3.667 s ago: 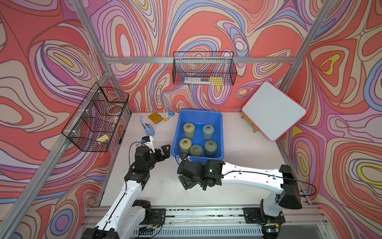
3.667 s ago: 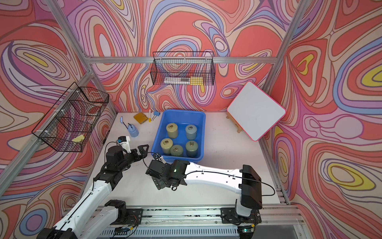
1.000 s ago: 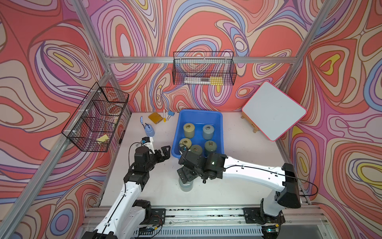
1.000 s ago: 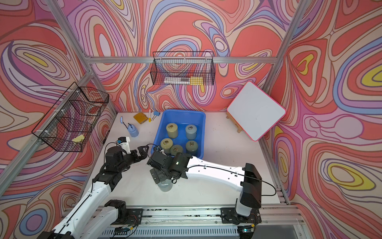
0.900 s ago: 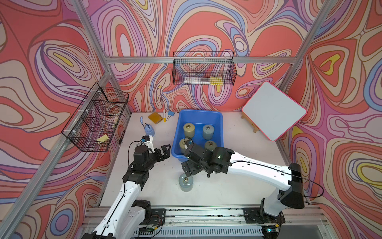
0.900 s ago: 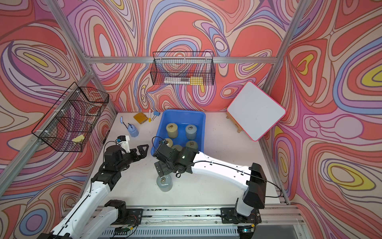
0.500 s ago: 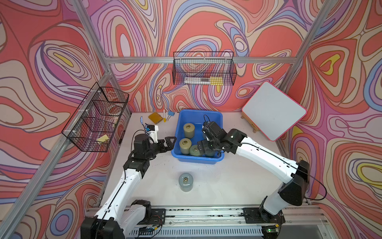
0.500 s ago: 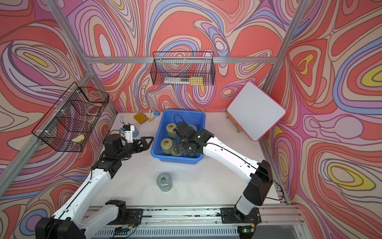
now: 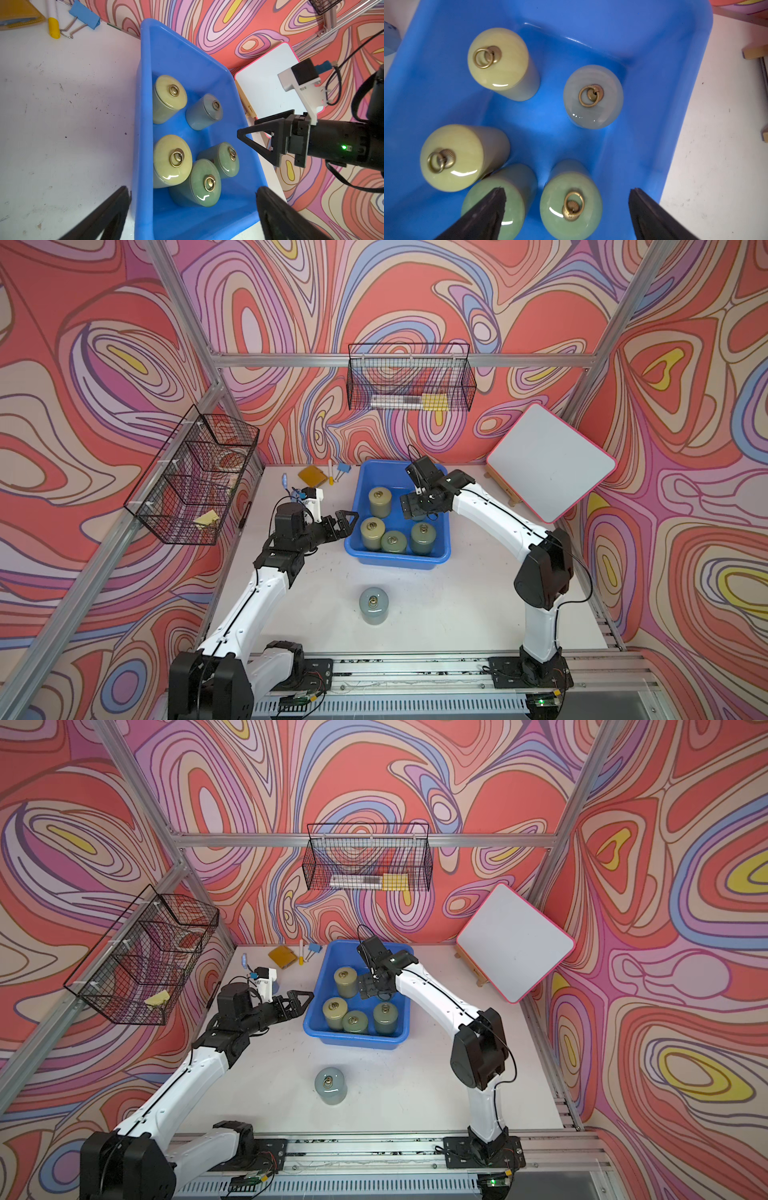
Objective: Take the tea canister out of the basket
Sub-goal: Pick up the tea canister from the basket.
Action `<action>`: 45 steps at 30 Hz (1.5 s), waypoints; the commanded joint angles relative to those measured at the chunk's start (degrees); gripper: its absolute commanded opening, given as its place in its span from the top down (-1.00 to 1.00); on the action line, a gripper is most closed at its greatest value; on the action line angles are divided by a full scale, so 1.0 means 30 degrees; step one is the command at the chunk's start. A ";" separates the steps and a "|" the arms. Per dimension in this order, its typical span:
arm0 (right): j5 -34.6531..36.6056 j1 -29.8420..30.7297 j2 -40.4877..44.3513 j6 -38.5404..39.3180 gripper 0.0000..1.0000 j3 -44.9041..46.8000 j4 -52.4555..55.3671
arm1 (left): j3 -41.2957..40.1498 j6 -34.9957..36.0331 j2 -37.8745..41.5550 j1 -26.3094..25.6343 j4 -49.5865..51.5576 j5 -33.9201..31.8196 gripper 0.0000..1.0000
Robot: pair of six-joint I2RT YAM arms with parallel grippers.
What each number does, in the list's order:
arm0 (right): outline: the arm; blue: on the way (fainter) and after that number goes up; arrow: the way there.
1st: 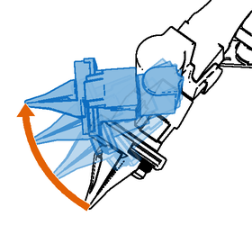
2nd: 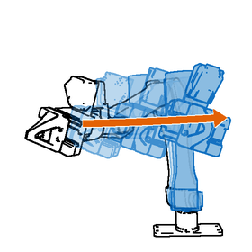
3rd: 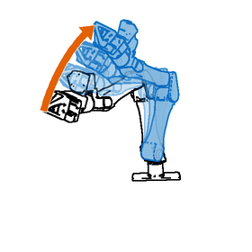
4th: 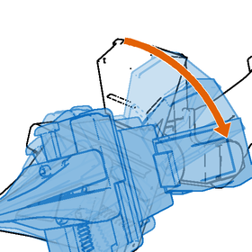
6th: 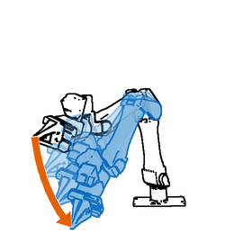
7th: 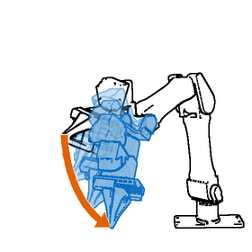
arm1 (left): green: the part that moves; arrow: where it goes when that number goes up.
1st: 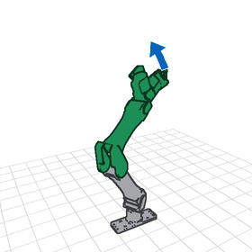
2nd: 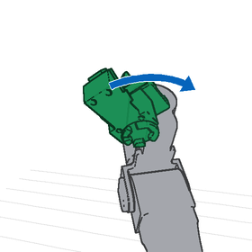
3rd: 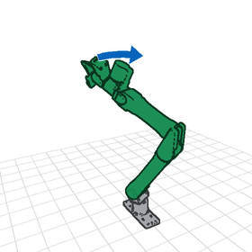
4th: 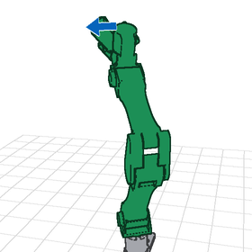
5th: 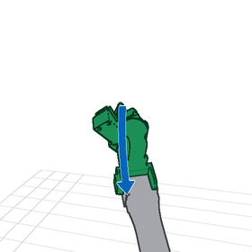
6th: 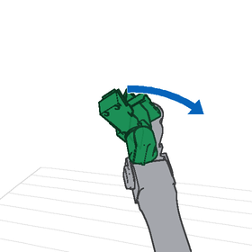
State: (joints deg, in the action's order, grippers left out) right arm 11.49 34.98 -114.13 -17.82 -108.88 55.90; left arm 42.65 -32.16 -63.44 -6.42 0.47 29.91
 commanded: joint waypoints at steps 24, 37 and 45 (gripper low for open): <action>-0.0199 -0.1876 -0.5810 -0.0647 -0.92 -0.5058 0.0170 | -0.1708 0.0455 0.1723 -0.0059 -0.0157 -0.2894 -0.98; 0.0214 -0.1905 -0.6687 -0.3457 -0.93 -0.5453 -0.0304 | -0.1890 0.0425 0.2133 -0.0059 -0.0116 -0.3202 -0.98; 0.0351 -0.1993 -0.7387 -0.4195 -0.95 -0.5982 -0.0536 | -0.1878 0.0430 0.2177 -0.0058 -0.0098 -0.3144 -0.98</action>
State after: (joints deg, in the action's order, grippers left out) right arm 11.35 29.56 -134.89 -28.58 -125.03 55.53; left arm 37.74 -31.51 -58.06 -6.42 0.67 20.78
